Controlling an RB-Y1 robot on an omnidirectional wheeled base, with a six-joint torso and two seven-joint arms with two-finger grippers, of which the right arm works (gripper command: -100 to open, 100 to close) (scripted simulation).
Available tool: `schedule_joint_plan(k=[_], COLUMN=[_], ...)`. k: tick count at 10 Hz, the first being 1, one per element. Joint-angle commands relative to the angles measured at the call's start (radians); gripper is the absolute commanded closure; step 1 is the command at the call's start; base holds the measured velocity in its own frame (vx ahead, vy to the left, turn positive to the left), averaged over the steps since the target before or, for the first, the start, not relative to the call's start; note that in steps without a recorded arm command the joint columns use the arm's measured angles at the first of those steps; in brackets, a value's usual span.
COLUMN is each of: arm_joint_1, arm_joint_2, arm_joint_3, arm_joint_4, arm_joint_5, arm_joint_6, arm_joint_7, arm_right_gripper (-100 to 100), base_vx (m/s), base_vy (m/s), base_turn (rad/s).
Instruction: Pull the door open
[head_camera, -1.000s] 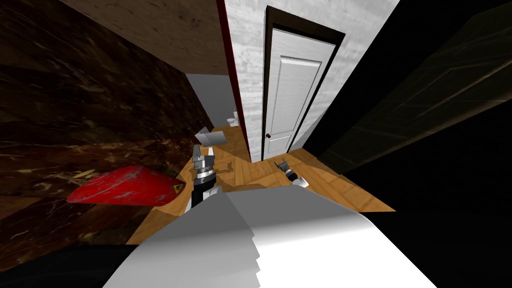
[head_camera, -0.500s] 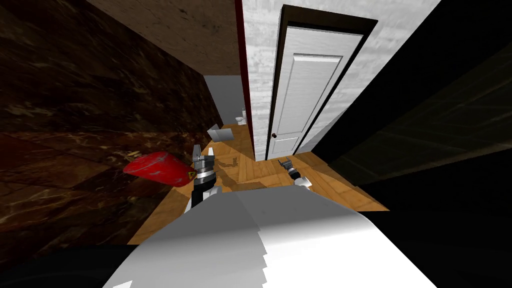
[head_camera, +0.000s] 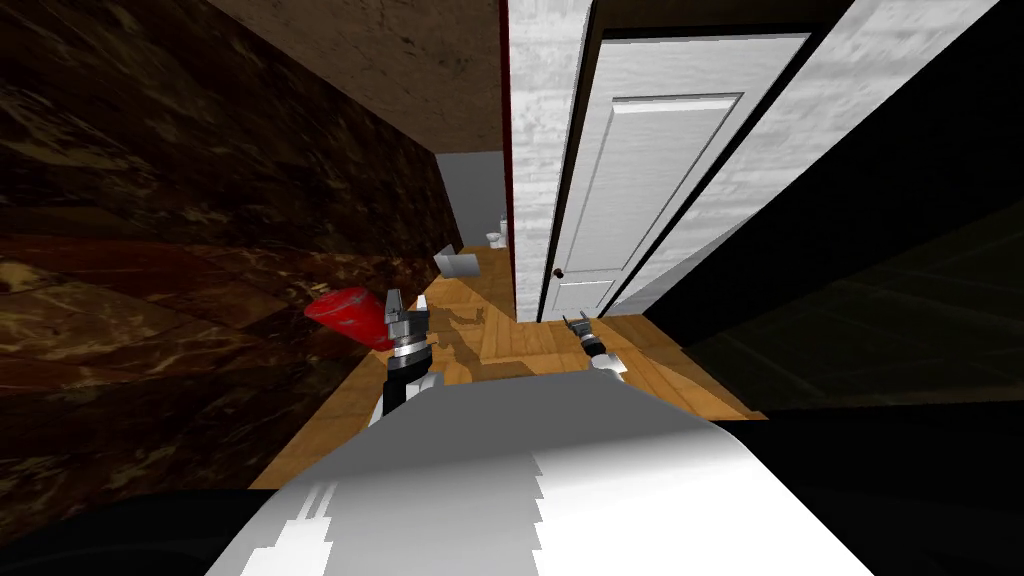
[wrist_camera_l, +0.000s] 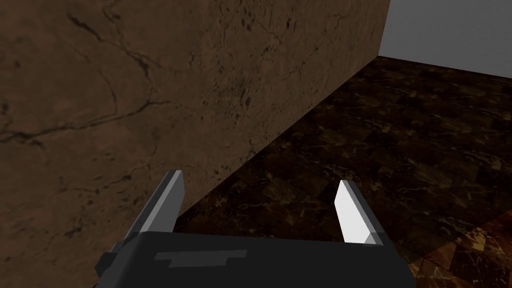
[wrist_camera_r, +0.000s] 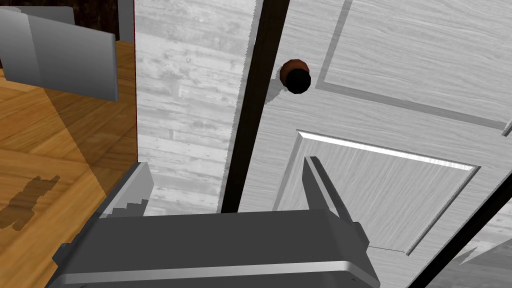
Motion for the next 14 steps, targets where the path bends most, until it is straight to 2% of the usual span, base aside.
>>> schedule_joint_plan(k=[1,2,8,14], arm_joint_1=[-0.012,-0.013,-0.049,-0.088], arm_joint_2=[-0.004,-0.005,0.002,0.033], arm_joint_3=[-0.025,-0.027,-0.104,-0.186], arm_joint_4=[0.014,0.015,0.050,0.087], arm_joint_5=[-0.029,-0.032,-0.124,-0.222], arm_joint_6=[-0.013,-0.014,-0.057,-0.103], arm_joint_7=[0.026,0.029,0.110,0.198], arm_right_gripper=[-100,-100,-100,-100], base_vx=[0.030,0.005,0.020,0.063], base_vy=[-0.140,-0.103,-0.140,-0.190], base_turn=[0.249,0.103,0.224,0.221])
